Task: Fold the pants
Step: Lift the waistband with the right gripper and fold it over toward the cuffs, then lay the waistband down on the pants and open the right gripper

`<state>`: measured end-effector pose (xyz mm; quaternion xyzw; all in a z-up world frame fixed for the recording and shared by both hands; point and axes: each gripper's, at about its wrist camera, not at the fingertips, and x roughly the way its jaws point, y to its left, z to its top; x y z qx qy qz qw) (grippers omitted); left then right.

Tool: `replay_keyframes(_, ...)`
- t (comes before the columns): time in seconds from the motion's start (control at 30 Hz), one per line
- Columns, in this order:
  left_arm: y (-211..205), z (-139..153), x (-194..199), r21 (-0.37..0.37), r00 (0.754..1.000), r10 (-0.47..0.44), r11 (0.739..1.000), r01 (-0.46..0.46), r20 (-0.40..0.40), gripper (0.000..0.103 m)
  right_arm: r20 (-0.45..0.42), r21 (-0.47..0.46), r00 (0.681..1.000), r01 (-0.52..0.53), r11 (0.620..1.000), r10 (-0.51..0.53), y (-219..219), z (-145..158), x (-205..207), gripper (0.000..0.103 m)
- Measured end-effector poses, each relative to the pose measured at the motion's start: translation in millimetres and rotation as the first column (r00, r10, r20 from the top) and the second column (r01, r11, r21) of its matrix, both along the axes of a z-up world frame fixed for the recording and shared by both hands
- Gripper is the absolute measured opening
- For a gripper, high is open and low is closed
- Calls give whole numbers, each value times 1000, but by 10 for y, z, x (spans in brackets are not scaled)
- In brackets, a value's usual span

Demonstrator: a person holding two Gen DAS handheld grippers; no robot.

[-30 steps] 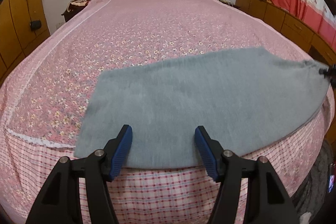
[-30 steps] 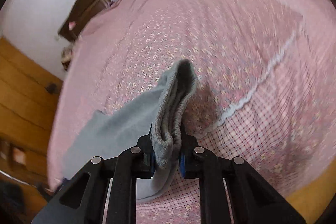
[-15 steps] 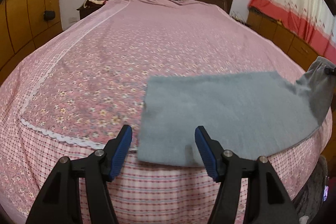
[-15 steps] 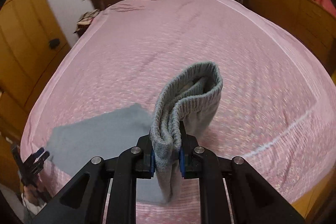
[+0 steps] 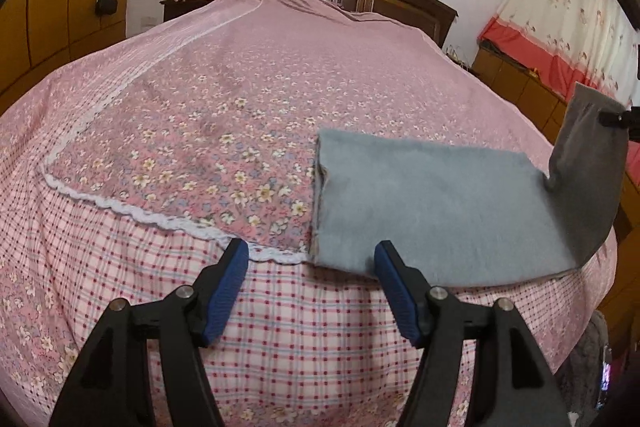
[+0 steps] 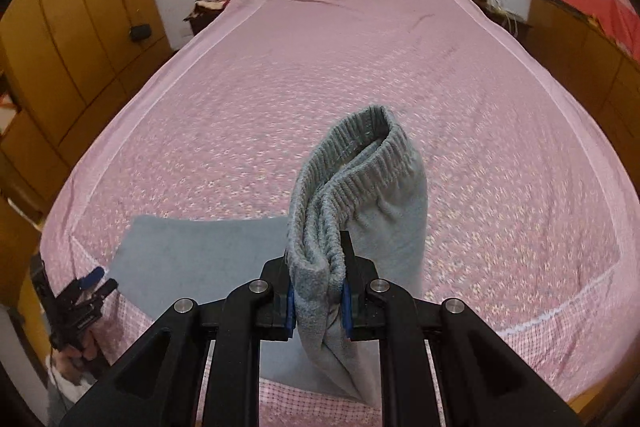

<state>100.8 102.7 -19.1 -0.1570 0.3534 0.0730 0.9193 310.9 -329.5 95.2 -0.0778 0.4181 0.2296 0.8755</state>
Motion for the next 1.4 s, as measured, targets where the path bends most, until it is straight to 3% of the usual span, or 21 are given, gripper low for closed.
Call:
replay_keyframes(0.47, 96, 28, -190, -31, 1000, 14, 999, -13, 4, 69, -4, -24, 994, -112, 993, 112, 895, -140, -181, 17)
replay_keyframes(0.67, 215, 40, -311, -67, 999, 45, 997, -45, 8, 69, 87, -20, 979, -183, 983, 184, 1361, -315, -420, 17)
replay_keyframes(0.87, 378, 62, -453, -137, 996, 86, 987, -82, 21, 69, 168, -65, 937, -299, 952, 306, 1939, -743, -802, 17)
replay_keyframes(1.0, 475, 42, -521, -170, 995, 97, 981, -93, 14, 69, 194, -149, 896, -375, 915, 399, 2251, -939, -1073, 17)
replay_keyframes(1.13, 561, 38, -607, -199, 994, 106, 975, -101, 15, 69, 164, -222, 882, -404, 887, 443, 2451, -1016, -1178, 17)
replay_keyframes(1.27, 614, 36, -655, -198, 994, 107, 975, -103, 10, 69, 62, -249, 881, -441, 862, 468, 2655, -1032, -1136, 17)
replay_keyframes(1.4, 620, 58, -684, -196, 994, 105, 976, -100, 14, 69, 15, -369, 869, -455, 810, 495, 2900, -1170, -1166, 17)
